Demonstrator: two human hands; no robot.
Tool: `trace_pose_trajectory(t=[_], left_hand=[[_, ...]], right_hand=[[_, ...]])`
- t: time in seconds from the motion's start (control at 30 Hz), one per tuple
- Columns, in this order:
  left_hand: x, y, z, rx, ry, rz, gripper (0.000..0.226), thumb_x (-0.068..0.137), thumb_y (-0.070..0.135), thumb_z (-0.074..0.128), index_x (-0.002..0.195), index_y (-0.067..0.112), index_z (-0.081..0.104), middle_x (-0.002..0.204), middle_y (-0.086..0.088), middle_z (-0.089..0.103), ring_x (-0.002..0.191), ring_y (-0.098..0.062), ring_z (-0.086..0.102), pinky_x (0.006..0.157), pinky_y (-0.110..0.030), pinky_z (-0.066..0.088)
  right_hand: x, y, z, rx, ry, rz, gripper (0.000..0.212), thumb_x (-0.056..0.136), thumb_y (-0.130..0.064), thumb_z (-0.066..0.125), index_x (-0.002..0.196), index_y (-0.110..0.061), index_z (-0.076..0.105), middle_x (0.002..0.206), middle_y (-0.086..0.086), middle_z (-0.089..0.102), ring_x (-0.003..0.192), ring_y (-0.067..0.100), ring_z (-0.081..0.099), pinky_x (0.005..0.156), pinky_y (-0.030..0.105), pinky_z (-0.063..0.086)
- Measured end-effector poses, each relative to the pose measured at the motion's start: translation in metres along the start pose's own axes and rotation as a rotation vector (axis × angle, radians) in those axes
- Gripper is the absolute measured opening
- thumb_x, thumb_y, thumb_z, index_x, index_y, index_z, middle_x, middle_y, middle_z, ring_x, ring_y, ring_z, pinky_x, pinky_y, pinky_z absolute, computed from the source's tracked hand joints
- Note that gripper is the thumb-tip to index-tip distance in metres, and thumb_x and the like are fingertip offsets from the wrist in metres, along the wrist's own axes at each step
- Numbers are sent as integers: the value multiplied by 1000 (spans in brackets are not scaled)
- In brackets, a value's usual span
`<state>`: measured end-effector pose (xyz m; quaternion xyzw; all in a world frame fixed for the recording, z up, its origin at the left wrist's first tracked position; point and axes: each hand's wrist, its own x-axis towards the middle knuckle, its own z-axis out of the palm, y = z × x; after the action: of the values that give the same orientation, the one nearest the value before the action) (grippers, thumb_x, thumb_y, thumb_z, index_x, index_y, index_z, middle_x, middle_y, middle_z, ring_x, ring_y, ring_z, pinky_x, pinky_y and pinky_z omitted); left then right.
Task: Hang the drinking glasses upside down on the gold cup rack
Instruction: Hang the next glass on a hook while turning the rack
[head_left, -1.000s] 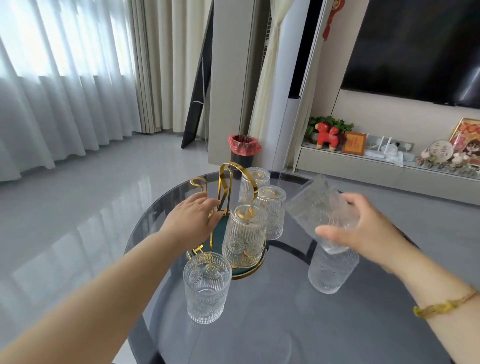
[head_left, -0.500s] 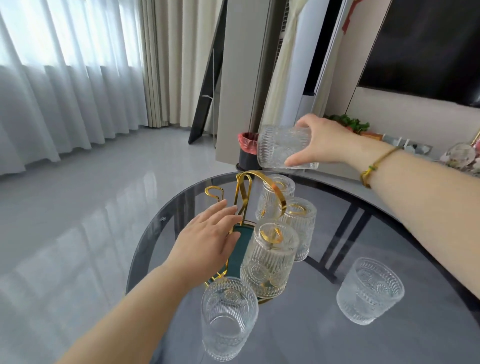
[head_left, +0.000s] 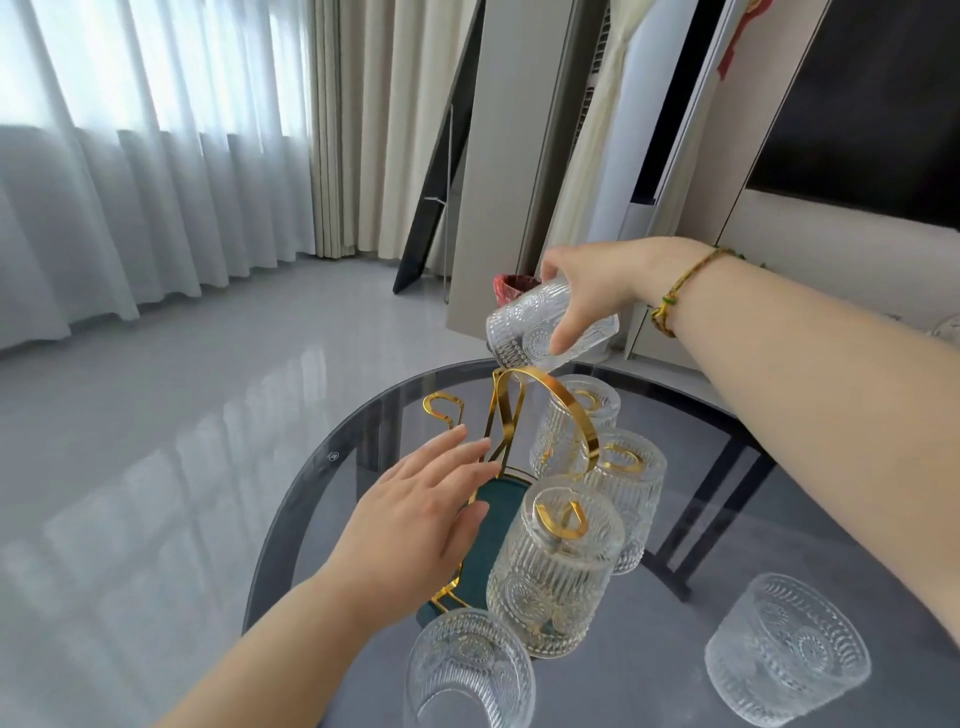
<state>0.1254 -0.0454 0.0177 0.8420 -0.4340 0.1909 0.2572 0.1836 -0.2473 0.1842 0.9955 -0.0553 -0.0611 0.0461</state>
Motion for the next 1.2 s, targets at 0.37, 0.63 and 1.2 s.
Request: trace_pose_trajectory(t=[0.37,0.63,1.2], left_hand=[[3,-6,2,-37,-4,-41,32,84,23,43,112,20,58,119,1,63,124,-23,45,100,-48,19],[2,-4,4,-112,1,-71,37,85,27,37,118,23,53,128,6,55,130,-8,30,106,-32,1],[3,-7,8,-120,-19,-51,35,92,21,38,126,25,43,138,8,43,130,1,17,104,-15,4]], right_hand=[[22,-14,27,-2,-102,-114,81,59,-40,76,122,-18,31,109,6,50,96,23,49,78,36,47],[37,-22,76,128,-115,-155,85,61,-35,77,128,-19,28,128,16,41,113,28,39,91,40,38],[5,-7,89,345,5,-107,88,70,-25,72,138,-17,18,149,12,23,133,30,28,105,42,31]])
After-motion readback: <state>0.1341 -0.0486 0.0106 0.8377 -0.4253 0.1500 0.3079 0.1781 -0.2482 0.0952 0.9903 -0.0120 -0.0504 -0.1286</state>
